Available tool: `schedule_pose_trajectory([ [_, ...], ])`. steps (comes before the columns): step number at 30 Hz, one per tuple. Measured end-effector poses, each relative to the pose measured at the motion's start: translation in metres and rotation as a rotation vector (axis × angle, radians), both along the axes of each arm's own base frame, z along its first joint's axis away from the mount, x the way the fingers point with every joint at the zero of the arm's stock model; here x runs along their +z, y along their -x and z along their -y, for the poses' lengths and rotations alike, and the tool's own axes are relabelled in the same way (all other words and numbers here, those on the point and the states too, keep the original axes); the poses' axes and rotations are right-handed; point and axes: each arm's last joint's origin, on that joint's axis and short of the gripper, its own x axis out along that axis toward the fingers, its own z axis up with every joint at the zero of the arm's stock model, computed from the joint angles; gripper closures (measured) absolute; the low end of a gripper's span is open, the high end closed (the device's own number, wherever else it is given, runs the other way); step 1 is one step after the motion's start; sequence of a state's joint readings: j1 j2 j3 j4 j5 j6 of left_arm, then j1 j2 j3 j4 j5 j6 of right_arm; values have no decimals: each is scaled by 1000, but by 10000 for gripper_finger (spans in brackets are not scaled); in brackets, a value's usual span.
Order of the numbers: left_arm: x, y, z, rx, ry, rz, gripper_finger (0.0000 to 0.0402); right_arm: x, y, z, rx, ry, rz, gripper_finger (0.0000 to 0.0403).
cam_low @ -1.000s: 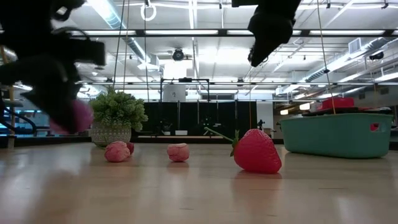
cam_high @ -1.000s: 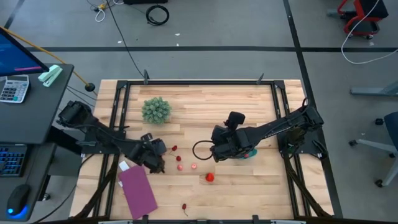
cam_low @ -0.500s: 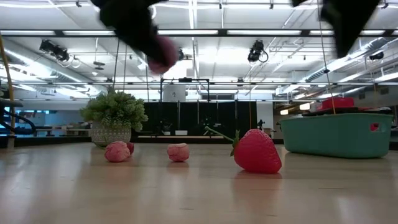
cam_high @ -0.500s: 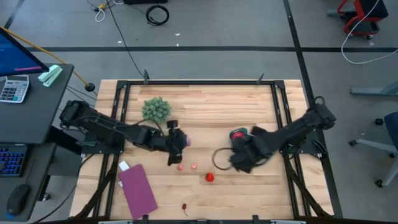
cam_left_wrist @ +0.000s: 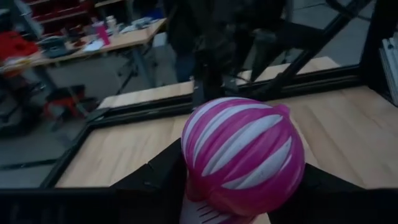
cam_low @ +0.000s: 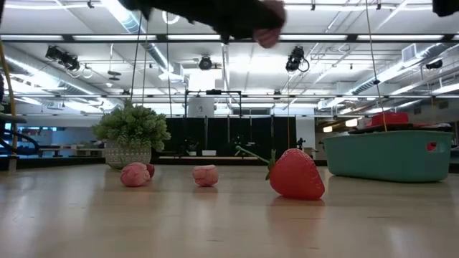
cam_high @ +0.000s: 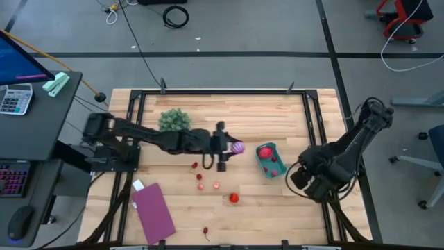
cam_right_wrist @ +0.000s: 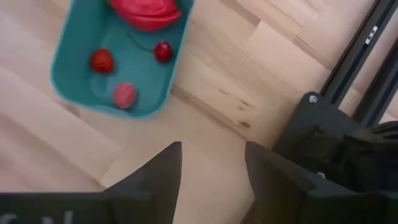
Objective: Pick and placing Produce into tupperware
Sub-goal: Put the onion in the basket, then put the strawberry in the basket
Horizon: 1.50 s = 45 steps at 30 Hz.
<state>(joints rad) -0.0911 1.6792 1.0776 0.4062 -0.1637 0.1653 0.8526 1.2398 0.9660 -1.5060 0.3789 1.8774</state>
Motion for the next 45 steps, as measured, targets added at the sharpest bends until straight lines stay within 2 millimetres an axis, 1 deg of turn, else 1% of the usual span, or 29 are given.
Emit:
schedule_pose_trajectory([
  [3,-10,-31,-1,-11,4,7,227,-9,4,3,-14,18,20,218],
  [7,-18,-80,-5,-12,12,30,227,-17,5,5,-22,29,29,218],
  [9,-28,-102,-7,-33,23,-11,225,-19,4,5,-22,29,37,218],
  [12,-45,-126,-10,-93,87,-67,223,-20,4,4,-22,29,39,218],
  [13,-53,-130,-11,-116,108,-98,222,-21,3,4,-23,27,39,218],
  [15,-66,-143,-12,-143,132,-108,221,-21,2,2,-23,11,50,218],
  [18,-85,-154,-14,-142,154,-142,221,-22,0,-1,-13,-17,71,218],
  [21,-93,-159,-16,-137,155,-157,219,-22,0,-5,0,-45,94,218],
  [25,-100,-160,-18,-130,157,-181,219,-23,1,-10,24,-68,114,218],
  [32,-101,-160,-18,-137,130,-197,219,-23,1,-13,18,-88,135,218],
  [34,-97,-159,-18,-143,105,-194,215,-23,0,-13,20,-83,144,218],
  [35,-91,-158,-18,-144,99,-188,213,-23,0,-13,29,-80,152,218],
  [37,-72,-153,-19,-143,95,-184,210,-23,-2,-15,54,-88,176,218],
  [41,-20,-132,-25,-151,34,-226,211,-22,-10,-22,149,-95,253,218],
  [45,30,-95,-33,-148,5,-341,218,-22,-22,-32,330,-2,373,218],
])
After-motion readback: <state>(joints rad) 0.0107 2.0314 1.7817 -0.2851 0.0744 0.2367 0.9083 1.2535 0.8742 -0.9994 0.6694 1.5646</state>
